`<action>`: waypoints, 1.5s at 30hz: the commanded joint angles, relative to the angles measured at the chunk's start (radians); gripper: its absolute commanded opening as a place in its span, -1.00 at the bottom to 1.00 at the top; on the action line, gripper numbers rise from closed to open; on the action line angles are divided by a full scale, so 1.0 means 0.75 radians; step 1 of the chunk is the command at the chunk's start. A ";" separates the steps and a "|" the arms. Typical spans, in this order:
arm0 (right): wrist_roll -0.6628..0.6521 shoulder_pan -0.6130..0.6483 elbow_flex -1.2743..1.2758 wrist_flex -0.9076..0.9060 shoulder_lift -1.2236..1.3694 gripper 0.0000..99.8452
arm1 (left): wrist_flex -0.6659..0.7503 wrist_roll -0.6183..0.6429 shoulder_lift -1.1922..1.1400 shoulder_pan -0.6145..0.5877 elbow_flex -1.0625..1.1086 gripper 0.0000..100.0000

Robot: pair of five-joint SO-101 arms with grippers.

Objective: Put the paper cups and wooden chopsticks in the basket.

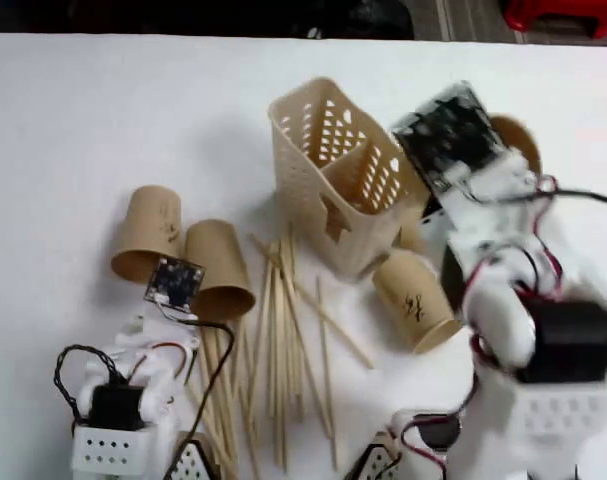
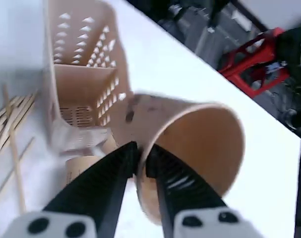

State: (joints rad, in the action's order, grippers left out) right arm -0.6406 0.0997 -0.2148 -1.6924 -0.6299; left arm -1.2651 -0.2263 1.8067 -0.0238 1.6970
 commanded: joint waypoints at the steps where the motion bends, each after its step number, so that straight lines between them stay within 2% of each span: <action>1: -0.047 0.062 -0.047 -0.013 0.095 -0.93 | 0.014 -0.012 0.013 -0.009 -0.006 -0.95; 9: -0.051 0.154 -0.063 -0.007 0.130 -0.96 | 0.014 -0.012 0.013 -0.009 -0.006 -0.95; 15: -0.047 0.163 -0.065 0.093 0.134 -0.96 | 0.014 -0.012 0.013 -0.009 -0.006 -0.95; 25: -0.012 0.326 -0.051 0.202 0.157 -0.96 | 0.014 -0.012 0.013 -0.009 -0.006 -0.95; 33: -0.010 0.324 -0.045 0.202 0.363 -0.96 | 0.014 -0.012 0.013 -0.009 -0.006 -0.95; 39: -0.006 0.324 -0.049 0.163 0.375 -0.95 | 0.014 -0.012 0.013 -0.009 -0.006 -0.95; 45: -0.002 0.279 -0.084 0.069 0.371 -0.77 | 0.014 -0.012 0.013 -0.009 -0.006 -0.95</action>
State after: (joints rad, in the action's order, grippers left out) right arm -0.6513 0.3330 -0.2286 -1.6095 -0.3445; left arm -1.2651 -0.2263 1.8067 -0.0238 1.6970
